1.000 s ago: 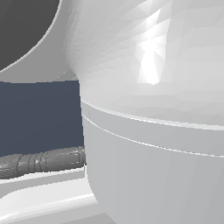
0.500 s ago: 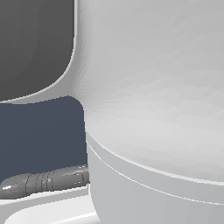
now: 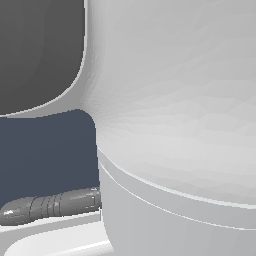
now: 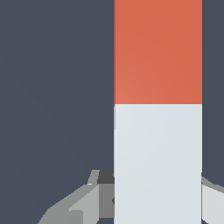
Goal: Insert the peg into the horizontal hole in a box.
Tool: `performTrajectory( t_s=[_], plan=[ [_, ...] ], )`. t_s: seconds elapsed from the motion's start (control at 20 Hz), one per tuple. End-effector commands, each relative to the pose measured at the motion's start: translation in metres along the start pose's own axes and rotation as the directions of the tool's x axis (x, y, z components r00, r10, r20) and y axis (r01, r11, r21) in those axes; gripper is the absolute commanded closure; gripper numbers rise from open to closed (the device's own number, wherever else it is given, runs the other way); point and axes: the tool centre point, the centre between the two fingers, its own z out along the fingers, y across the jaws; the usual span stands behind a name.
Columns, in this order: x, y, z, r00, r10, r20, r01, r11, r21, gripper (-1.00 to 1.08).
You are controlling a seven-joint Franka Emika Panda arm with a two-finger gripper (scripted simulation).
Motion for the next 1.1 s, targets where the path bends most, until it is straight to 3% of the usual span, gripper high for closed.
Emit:
performTrajectory(
  t_s=[0.0, 0.4, 1.05],
  plan=[
    [0.004, 0.002, -0.003, 1.0, 0.001, 0.0, -0.001, 1.0, -0.001, 1.08],
    [0.044, 0.012, -0.026, 1.0, 0.025, 0.0, -0.025, 1.0, -0.002, 1.08],
    [0.156, 0.048, -0.093, 0.996, 0.094, 0.001, -0.094, 0.996, -0.002, 1.08]
  ],
)
